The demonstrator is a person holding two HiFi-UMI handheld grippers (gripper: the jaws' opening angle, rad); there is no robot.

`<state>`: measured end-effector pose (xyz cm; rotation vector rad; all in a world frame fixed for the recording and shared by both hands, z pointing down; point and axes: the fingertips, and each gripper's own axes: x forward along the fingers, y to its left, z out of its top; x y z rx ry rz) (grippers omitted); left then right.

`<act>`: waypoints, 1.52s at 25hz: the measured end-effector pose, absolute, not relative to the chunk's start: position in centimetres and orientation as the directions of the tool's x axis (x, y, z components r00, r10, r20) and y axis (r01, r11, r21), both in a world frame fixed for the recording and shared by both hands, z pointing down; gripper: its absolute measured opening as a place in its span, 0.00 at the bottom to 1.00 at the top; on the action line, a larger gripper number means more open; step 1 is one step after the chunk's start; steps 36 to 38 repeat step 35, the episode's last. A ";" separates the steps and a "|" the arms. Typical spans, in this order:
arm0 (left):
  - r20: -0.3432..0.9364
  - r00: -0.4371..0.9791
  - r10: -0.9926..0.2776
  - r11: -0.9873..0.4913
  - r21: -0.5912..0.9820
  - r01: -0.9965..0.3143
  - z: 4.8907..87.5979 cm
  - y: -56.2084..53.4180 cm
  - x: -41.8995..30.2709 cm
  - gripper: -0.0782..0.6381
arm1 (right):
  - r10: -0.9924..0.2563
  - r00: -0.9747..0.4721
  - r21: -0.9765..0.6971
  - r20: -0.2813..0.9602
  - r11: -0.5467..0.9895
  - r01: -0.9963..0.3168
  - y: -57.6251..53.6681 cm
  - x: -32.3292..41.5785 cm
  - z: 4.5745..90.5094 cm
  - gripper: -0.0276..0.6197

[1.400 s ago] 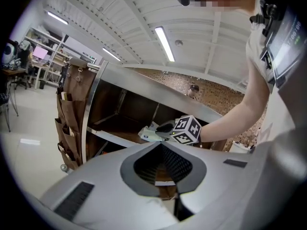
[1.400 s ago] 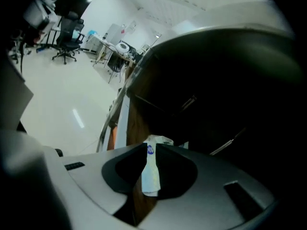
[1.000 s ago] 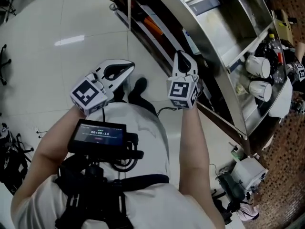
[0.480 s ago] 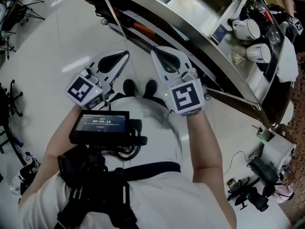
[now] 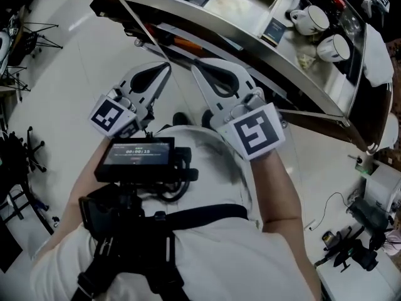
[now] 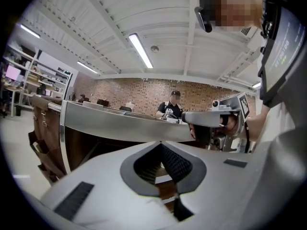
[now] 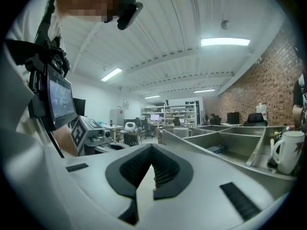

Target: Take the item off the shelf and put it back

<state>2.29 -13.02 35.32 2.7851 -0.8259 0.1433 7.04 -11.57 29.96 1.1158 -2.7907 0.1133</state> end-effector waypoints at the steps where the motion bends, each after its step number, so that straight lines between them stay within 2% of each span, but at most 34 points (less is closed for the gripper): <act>1: 0.155 0.839 -0.522 -0.817 0.194 -0.544 35.1 -13.1 2.5 0.11 | -0.684 -0.716 -0.029 0.141 0.720 -0.694 -11.5 7.2 29.6 0.05; 8: 0.145 0.851 -0.504 -0.836 0.166 -0.524 34.1 -13.4 3.8 0.11 | -0.704 -0.705 -0.068 0.087 0.702 -0.709 -12.0 8.0 29.9 0.04; 38: 0.162 0.858 -0.488 -0.848 0.143 -0.510 35.2 -13.2 4.1 0.11 | -0.706 -0.703 -0.123 0.085 0.693 -0.710 -11.3 7.6 30.7 0.04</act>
